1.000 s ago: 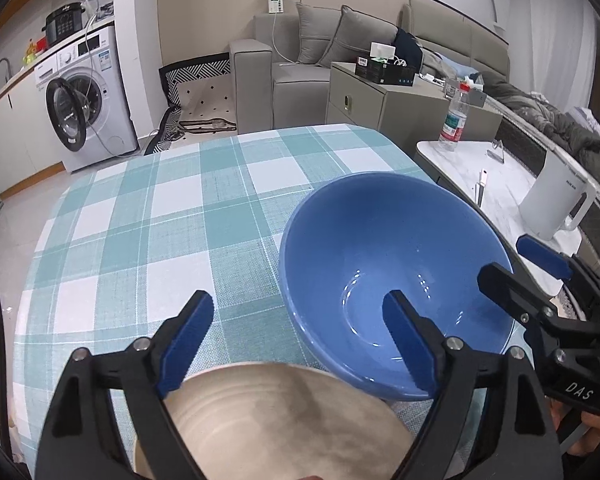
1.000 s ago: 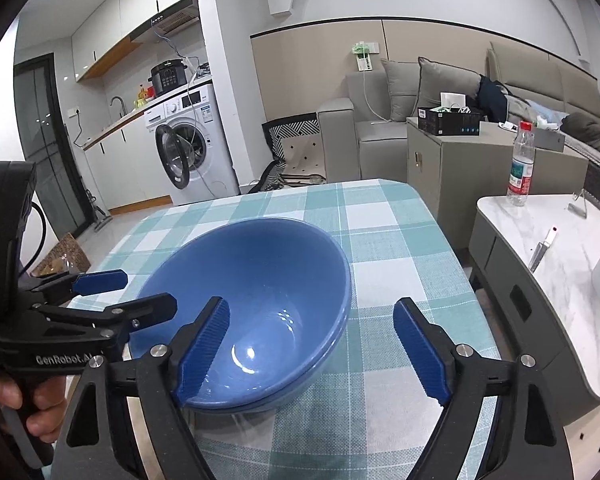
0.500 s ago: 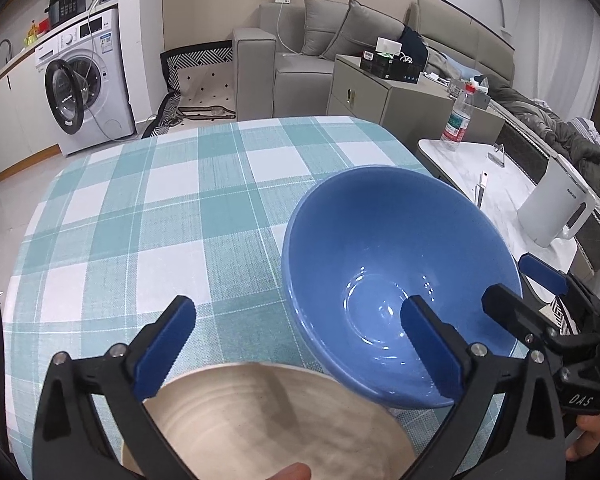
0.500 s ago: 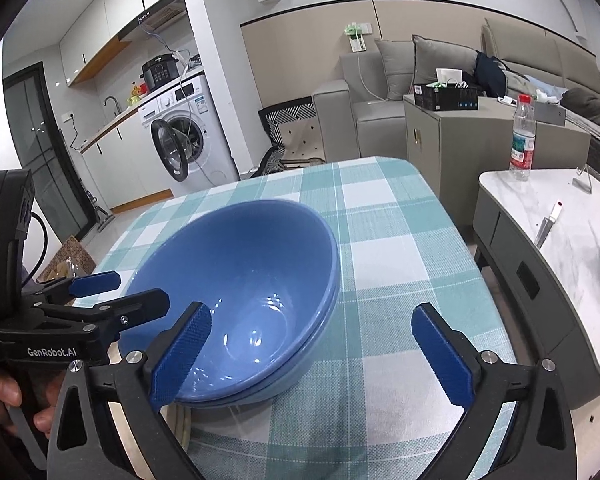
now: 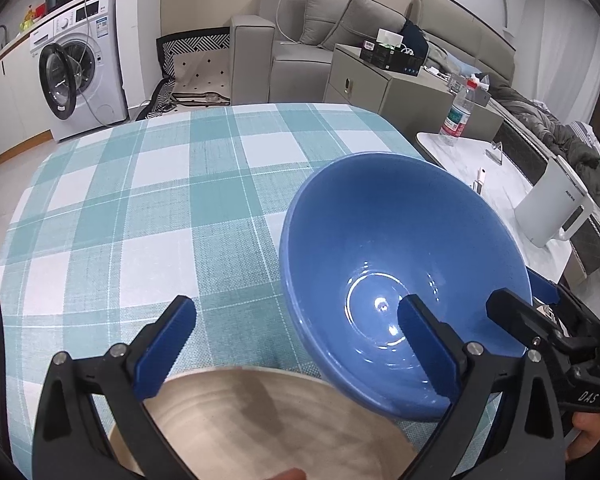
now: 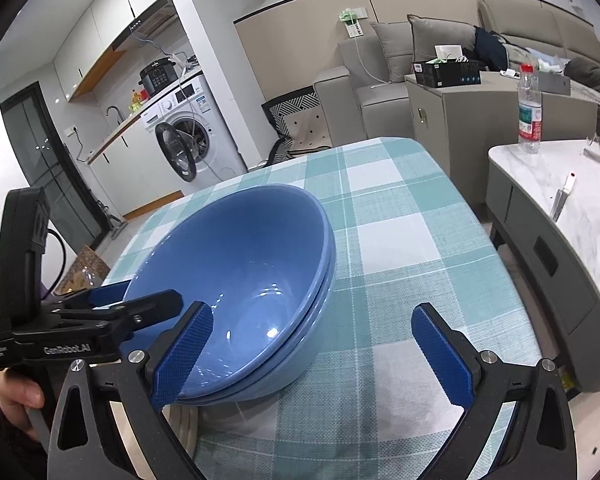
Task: Organize plates and bowls
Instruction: 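Close both grippers on the rim of the stacked blue bowls, then lift the stacked blue bowls with both grippers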
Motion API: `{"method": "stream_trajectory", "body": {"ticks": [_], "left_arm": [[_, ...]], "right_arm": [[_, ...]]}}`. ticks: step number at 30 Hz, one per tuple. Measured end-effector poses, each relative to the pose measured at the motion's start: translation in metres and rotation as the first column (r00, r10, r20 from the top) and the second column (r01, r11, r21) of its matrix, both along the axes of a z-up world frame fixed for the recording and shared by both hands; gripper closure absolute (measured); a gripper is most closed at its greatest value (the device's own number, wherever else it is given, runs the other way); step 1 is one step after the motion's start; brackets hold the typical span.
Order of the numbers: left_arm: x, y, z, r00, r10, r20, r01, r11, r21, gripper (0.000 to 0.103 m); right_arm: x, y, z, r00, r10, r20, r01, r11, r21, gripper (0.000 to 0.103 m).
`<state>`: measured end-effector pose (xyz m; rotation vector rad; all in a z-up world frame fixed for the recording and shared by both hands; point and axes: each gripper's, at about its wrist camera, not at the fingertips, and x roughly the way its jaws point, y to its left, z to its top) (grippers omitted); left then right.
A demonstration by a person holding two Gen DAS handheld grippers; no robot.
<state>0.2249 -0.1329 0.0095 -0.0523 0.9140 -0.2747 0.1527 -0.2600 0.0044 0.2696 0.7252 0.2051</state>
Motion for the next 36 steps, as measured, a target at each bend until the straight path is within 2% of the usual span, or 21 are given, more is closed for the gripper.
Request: {"method": "stream_trajectory", "body": {"ticks": [3,6,10,11,12,14,16,36], "left_arm": [[-0.001,-0.002,-0.001,1.0,-0.019,-0.004,0.019,1.0,-0.011,0.015],[-0.001,-0.004,-0.001,0.999,-0.045,-0.01,0.045,0.999,-0.032,0.024],[-0.003,-0.008,-0.001,0.998,-0.063,-0.017,0.062,0.997,-0.045,0.048],[-0.004,-0.008,-0.001,0.997,-0.069,-0.017,0.068,0.997,-0.048,0.051],[-0.005,-0.01,-0.001,0.997,-0.075,-0.013,0.075,0.996,-0.049,0.059],[-0.007,-0.01,0.0,0.998,-0.07,-0.007,0.07,0.997,-0.039,0.061],[-0.008,-0.011,0.0,0.998,-0.066,-0.006,0.066,0.997,-0.033,0.063],[-0.015,-0.013,0.005,0.998,-0.058,0.016,0.058,0.998,0.001,0.065]], "right_arm": [[0.002,0.002,-0.001,1.0,0.009,-0.006,-0.009,1.0,0.002,0.016],[0.002,0.004,-0.003,1.0,0.022,-0.014,-0.022,1.0,0.009,0.023],[0.004,0.007,-0.002,0.999,0.044,-0.014,-0.044,0.999,0.024,0.035],[0.004,0.008,-0.001,0.999,0.045,-0.011,-0.045,0.999,0.018,0.037],[0.004,0.009,-0.001,0.999,0.048,-0.008,-0.048,0.999,0.016,0.042],[0.003,0.013,0.0,0.998,0.062,-0.004,-0.062,0.998,0.008,0.049],[0.003,0.015,0.002,0.999,0.052,0.003,-0.052,0.999,-0.012,0.05],[-0.005,0.012,0.009,0.999,0.044,0.024,-0.043,0.999,-0.026,0.051]]}}
